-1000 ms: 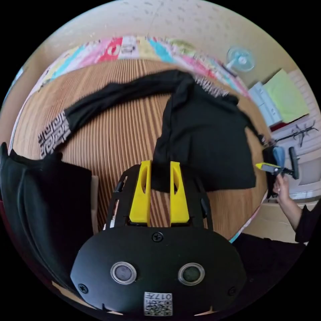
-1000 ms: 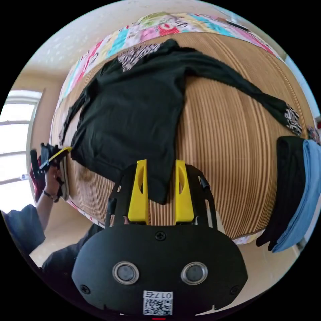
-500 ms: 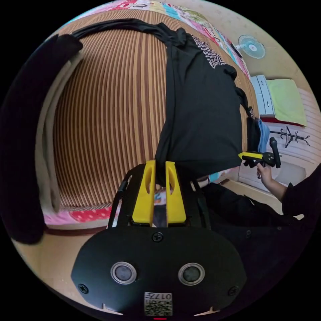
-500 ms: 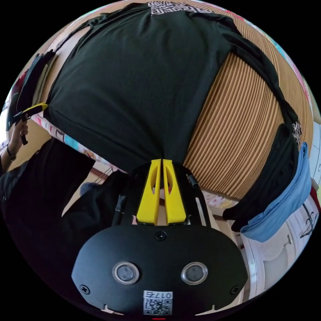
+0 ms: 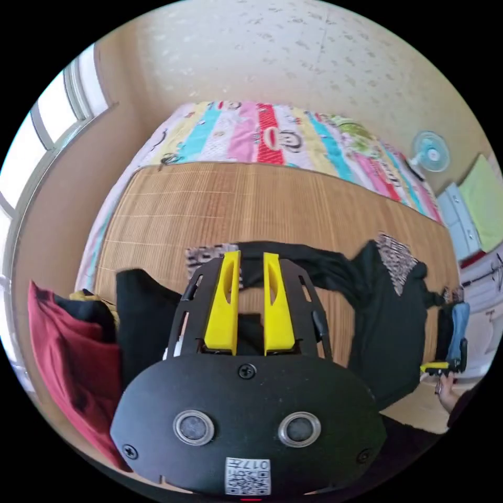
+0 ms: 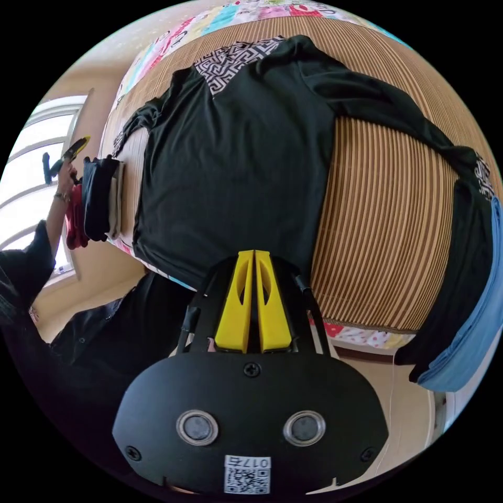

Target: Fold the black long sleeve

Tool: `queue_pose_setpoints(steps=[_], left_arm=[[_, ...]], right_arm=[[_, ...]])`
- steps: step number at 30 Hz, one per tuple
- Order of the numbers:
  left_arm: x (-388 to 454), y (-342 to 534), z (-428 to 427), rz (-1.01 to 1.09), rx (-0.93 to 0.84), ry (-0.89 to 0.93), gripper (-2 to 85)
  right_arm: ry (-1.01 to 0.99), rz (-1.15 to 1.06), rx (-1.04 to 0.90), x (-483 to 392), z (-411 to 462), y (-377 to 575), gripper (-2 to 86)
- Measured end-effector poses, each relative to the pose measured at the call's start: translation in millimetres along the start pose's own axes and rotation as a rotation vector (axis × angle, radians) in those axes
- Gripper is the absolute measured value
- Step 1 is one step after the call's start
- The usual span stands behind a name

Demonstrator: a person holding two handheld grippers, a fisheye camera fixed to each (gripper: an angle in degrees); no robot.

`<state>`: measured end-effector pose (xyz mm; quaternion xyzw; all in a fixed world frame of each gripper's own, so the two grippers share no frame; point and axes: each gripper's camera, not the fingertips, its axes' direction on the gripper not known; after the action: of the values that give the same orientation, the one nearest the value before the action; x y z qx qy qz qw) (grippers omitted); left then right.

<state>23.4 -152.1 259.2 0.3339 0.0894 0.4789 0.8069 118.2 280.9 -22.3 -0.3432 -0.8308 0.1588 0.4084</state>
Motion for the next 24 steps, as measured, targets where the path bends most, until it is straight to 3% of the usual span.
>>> queue_pose_setpoints(steps=[6, 10, 14, 16, 19, 24], left_arm=[[-47, -46, 121, 0.084, -0.389, -0.142, 10.5], [-56, -44, 144, -0.008, -0.423, -0.125, 8.8], [-42, -41, 143, 0.044, -0.436, -0.096, 2.1], [-35, -40, 137, 0.079, -0.480, -0.089, 1.1], [-25, -35, 85, 0.153, -0.388, -0.093, 0.3], [-35, -24, -34, 0.160, -0.254, 0.061, 0.2]], right_arm=[[0.135, -0.069, -0.009, -13, 14, 4, 0.7], [0.211, -0.166, -0.051, -37, 31, 8, 0.8], [0.237, -0.242, -0.050, -59, 35, 16, 0.8], [0.217, -0.242, -0.033, -66, 31, 18, 0.9], [0.144, -0.301, 0.043, -85, 17, 21, 1.7], [0.116, -0.384, 0.166, -135, 10, -1, 7.2]])
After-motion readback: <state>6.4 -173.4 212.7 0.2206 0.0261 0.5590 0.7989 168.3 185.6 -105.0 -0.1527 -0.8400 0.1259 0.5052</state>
